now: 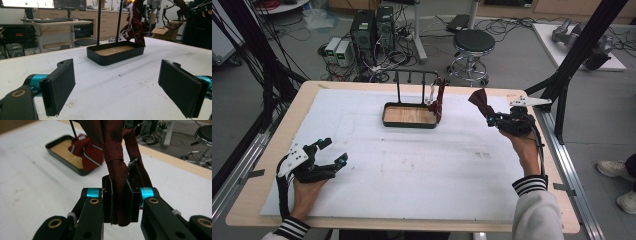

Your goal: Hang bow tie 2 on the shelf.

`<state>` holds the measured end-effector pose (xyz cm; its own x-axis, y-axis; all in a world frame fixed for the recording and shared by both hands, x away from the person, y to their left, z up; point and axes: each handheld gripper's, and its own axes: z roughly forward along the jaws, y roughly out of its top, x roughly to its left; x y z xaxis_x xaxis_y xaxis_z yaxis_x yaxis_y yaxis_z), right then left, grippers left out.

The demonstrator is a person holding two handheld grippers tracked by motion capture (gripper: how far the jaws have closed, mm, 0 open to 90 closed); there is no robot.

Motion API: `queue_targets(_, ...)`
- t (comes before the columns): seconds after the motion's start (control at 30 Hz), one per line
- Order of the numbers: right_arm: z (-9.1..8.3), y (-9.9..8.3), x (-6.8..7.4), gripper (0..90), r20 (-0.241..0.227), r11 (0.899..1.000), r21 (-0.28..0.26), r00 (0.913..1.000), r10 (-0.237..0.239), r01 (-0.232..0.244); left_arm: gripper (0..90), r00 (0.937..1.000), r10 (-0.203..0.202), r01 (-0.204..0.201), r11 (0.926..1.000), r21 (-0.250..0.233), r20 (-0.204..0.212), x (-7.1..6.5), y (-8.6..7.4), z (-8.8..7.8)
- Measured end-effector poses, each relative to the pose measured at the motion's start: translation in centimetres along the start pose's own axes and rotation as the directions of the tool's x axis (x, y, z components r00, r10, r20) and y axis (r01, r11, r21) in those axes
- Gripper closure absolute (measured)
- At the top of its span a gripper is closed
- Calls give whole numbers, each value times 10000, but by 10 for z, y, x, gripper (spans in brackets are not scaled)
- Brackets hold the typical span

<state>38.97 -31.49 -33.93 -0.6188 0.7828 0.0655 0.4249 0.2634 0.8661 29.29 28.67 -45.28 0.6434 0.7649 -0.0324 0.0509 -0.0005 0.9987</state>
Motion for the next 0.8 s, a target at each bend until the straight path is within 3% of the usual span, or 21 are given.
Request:
queue_targets(0.4, -3, 8, 22, 796, -127, 9955, -944, 9999, -55, 43, 143, 10000, -2, 2, 10000, 3, -6, 0, 0, 0)
queue_targets(0.63, -1, 21, 44, 797, -206, 9804, -1970, 9998, -57, 16, 143, 10000, -15, 15, 10000, -2, -2, 0, 0, 0)
queue_targets(0.8, 3, 30, 56, 796, -442, 9707, -2400, 9990, 16, -122, 143, 10000, -15, 15, 10000, -4, -1, 0, 0, 0)
